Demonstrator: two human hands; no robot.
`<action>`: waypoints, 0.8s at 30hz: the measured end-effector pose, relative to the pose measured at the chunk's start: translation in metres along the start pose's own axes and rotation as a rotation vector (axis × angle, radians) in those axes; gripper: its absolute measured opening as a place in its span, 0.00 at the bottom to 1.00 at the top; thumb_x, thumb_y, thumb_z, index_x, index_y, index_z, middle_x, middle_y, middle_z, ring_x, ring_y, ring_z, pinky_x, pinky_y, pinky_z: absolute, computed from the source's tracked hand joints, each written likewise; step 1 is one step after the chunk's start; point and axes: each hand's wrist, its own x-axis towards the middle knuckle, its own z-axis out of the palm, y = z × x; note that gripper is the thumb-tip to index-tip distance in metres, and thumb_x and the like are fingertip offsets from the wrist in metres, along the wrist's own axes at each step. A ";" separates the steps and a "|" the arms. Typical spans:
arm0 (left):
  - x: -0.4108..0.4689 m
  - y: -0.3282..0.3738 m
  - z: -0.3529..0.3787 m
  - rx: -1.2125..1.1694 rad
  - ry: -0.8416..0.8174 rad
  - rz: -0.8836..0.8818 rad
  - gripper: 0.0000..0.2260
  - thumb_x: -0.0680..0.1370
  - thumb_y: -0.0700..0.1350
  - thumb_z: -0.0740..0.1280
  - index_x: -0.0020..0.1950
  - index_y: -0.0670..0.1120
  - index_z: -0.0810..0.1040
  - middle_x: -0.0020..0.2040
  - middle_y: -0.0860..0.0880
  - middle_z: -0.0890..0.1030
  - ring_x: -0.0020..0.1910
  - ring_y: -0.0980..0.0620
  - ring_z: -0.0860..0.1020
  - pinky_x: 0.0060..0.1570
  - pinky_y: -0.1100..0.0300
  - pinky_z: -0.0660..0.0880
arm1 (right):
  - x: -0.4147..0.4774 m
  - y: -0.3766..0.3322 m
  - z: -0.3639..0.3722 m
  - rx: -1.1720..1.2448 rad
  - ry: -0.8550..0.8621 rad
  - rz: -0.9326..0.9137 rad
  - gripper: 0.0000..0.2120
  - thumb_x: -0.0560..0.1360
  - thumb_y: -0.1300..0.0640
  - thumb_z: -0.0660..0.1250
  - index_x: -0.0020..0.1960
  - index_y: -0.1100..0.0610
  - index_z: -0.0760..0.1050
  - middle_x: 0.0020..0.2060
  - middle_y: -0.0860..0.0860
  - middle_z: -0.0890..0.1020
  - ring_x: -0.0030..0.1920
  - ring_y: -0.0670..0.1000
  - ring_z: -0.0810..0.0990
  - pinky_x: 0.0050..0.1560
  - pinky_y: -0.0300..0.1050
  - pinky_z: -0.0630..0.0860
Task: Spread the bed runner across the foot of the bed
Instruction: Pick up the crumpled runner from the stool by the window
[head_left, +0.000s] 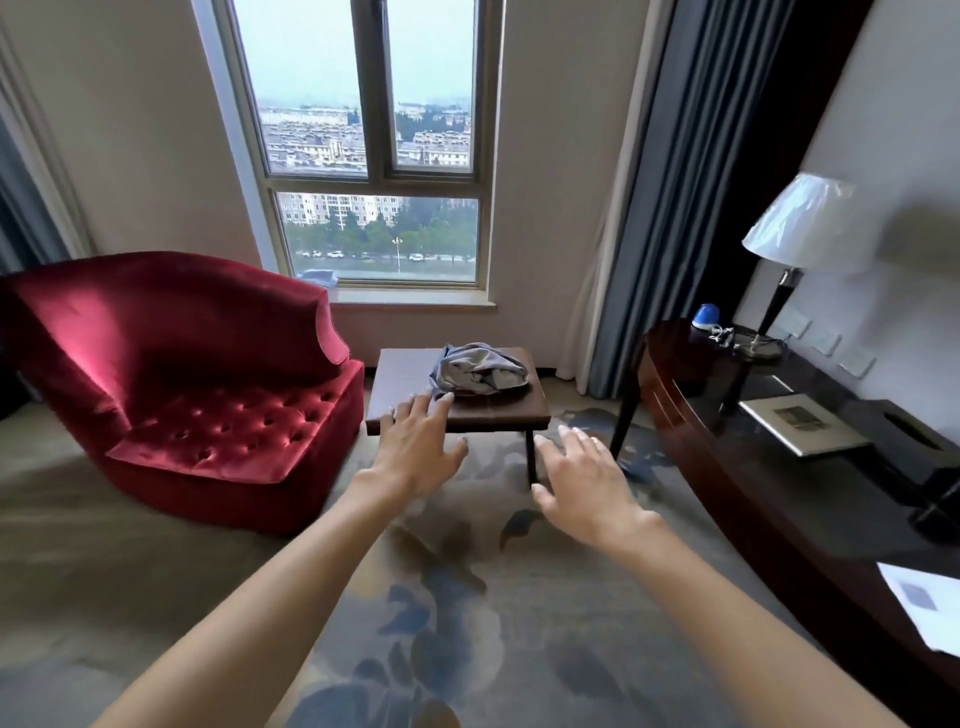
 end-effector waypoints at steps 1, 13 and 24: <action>0.018 0.000 0.007 0.001 -0.001 0.001 0.31 0.75 0.58 0.61 0.75 0.48 0.59 0.75 0.43 0.61 0.73 0.42 0.59 0.69 0.45 0.54 | 0.017 0.008 0.006 -0.001 -0.002 -0.001 0.31 0.74 0.45 0.63 0.73 0.55 0.61 0.71 0.61 0.64 0.73 0.59 0.60 0.73 0.53 0.55; 0.273 -0.012 0.094 0.083 -0.047 -0.022 0.31 0.74 0.58 0.61 0.74 0.49 0.58 0.75 0.44 0.61 0.72 0.43 0.60 0.68 0.47 0.56 | 0.285 0.123 0.065 0.076 -0.030 -0.043 0.32 0.75 0.45 0.62 0.75 0.54 0.57 0.73 0.60 0.61 0.74 0.58 0.57 0.74 0.54 0.53; 0.464 -0.058 0.157 0.061 -0.033 -0.110 0.30 0.74 0.57 0.62 0.73 0.49 0.60 0.74 0.45 0.63 0.71 0.44 0.61 0.68 0.47 0.57 | 0.495 0.172 0.113 0.058 -0.064 -0.164 0.29 0.73 0.44 0.65 0.70 0.54 0.64 0.68 0.58 0.68 0.70 0.57 0.64 0.71 0.51 0.58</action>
